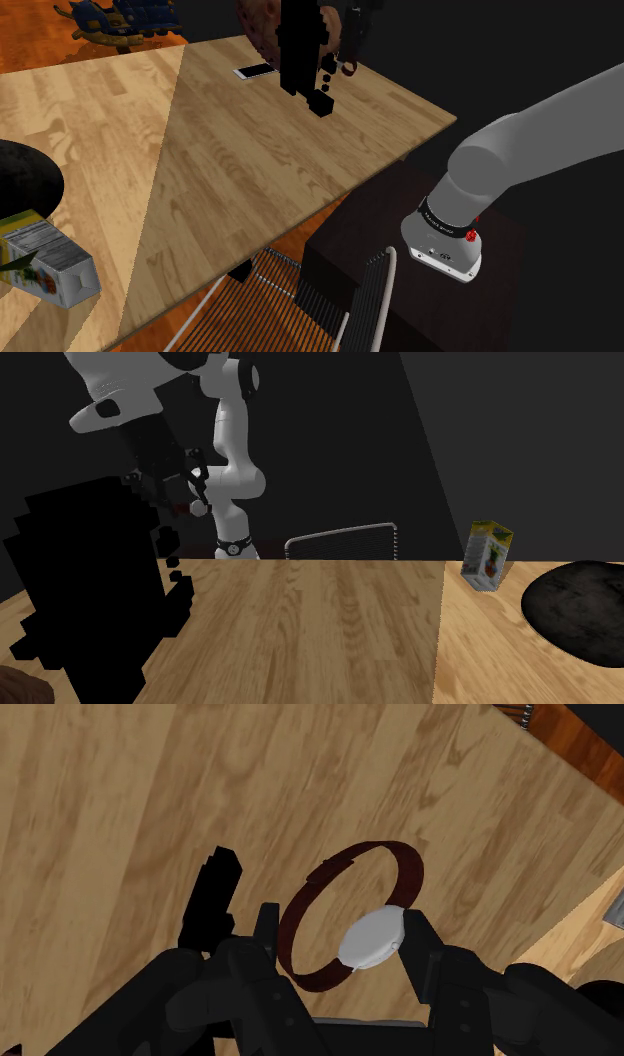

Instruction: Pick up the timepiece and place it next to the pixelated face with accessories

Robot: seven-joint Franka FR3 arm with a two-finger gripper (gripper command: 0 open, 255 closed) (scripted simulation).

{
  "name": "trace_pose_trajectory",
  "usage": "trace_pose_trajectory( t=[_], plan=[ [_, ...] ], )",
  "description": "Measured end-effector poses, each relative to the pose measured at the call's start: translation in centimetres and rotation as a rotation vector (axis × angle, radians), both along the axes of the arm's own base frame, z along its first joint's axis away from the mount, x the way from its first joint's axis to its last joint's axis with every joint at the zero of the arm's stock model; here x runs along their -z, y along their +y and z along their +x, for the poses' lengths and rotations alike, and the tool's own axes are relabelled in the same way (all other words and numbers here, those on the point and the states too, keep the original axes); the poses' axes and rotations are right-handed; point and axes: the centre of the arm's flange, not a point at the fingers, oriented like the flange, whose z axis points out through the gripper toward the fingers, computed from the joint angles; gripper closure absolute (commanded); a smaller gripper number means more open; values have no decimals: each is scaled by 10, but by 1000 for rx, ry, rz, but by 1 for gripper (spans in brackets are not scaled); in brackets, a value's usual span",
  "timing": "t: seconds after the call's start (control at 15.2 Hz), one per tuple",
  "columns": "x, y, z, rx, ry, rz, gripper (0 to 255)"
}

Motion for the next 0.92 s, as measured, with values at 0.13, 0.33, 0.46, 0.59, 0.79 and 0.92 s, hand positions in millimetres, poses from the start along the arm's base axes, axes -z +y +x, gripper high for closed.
trace_pose_trajectory(
  t=[0.13, 0.33, 0.46, 0.59, 0.79, 0.92],
  plan=[
    [10, 0, 0, 0, 0, 0, 255],
    [26, -1, 0, 0, 0, 0, 255],
    [36, 0, 0, 0, 0, 0, 255],
    [47, 1, 1, 0, 0, 0, 255],
    [64, 1, -1, 0, 0, 0, 255],
    [73, 0, 1, 0, 0, 0, 255]
  ],
)
